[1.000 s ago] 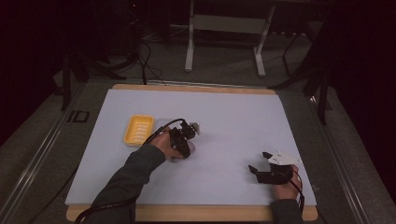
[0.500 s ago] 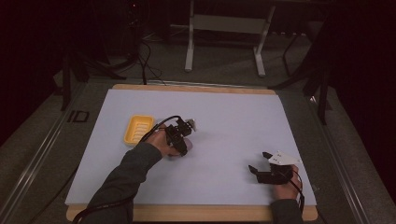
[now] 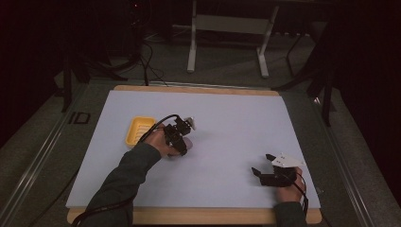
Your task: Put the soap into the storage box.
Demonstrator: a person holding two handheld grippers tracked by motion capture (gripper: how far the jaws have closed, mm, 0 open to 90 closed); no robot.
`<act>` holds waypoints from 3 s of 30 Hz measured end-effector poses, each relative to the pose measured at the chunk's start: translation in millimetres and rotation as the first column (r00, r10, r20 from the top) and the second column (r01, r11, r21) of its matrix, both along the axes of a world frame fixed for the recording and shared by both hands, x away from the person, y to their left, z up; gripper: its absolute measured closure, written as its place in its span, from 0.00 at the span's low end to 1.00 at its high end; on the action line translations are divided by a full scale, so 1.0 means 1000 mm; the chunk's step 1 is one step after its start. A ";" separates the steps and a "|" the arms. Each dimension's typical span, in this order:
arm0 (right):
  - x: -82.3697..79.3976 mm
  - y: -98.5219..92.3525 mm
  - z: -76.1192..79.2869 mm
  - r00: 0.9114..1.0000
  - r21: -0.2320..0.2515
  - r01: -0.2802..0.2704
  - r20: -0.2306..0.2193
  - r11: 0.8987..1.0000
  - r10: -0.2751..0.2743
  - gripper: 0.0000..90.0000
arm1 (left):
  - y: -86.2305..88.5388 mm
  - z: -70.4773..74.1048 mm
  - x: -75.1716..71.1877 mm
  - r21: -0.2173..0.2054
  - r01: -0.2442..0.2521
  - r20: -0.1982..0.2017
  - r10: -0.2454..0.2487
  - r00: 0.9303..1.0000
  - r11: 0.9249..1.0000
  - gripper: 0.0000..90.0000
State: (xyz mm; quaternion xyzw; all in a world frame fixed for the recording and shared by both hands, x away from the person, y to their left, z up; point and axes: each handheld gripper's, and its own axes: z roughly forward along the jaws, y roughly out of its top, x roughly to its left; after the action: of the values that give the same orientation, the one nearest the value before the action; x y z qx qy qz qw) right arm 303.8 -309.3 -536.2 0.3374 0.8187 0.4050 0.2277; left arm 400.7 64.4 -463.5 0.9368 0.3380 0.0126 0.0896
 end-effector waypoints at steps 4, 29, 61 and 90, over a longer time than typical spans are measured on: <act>0.000 0.000 0.000 1.000 0.000 0.000 0.000 1.000 0.000 0.21 | 0.003 0.001 0.001 -0.003 -0.009 0.001 0.009 1.000 1.000 0.55; 0.000 0.000 0.000 1.000 -0.003 0.000 -0.001 1.000 0.000 0.21 | 0.013 0.010 0.006 -0.069 -0.056 0.006 0.056 0.998 0.996 0.55; 0.000 0.001 0.000 1.000 -0.012 -0.003 0.005 1.000 0.003 0.21 | 0.039 0.009 0.015 -0.048 -0.153 0.011 0.154 0.988 0.987 0.55; -0.001 0.001 0.000 1.000 -0.015 -0.003 0.008 1.000 0.003 0.21 | 0.080 0.008 0.029 -0.078 -0.288 0.010 0.289 0.957 0.955 0.55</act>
State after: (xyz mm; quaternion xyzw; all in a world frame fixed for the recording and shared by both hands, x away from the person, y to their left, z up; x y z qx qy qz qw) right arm 303.3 -308.1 -536.4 0.3327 0.8214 0.4005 0.2328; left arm 430.0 143.9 -455.2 0.8732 0.4703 0.0227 0.1258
